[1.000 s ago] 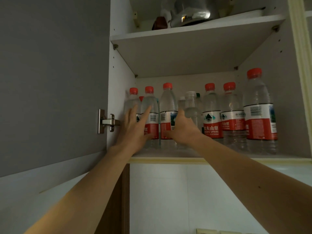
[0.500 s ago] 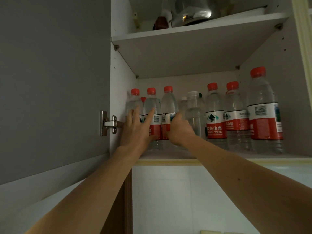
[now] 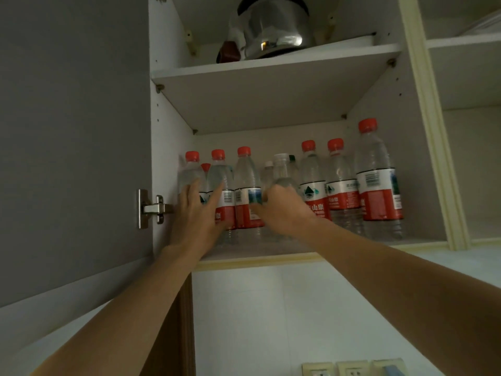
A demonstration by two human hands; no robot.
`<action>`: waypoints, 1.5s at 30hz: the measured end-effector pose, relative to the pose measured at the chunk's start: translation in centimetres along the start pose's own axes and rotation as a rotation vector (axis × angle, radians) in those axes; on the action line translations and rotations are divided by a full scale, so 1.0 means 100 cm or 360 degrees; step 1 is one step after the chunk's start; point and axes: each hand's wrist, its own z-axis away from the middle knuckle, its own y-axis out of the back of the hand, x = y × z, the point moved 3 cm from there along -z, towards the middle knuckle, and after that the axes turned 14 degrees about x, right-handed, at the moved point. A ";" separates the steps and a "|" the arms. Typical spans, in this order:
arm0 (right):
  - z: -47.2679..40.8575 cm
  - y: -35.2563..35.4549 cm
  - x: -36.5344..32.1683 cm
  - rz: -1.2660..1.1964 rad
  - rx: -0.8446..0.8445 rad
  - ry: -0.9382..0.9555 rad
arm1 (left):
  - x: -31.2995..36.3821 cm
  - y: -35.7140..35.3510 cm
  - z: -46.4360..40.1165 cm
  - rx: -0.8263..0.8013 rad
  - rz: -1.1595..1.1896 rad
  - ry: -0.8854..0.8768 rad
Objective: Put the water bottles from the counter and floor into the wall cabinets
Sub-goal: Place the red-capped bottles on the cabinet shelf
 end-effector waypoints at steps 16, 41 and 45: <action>0.032 0.046 0.069 0.0005 0.0413 0.0094 | 0.121 -0.032 -0.067 -0.0251 0.0002 -0.0387; 0.051 0.070 0.067 -0.0211 0.1054 0.0250 | 0.106 -0.042 -0.073 -0.0280 -0.0090 -0.0495; 0.060 0.090 0.081 0.0087 0.1274 0.0347 | 0.113 -0.034 -0.072 -0.0219 -0.0089 -0.0425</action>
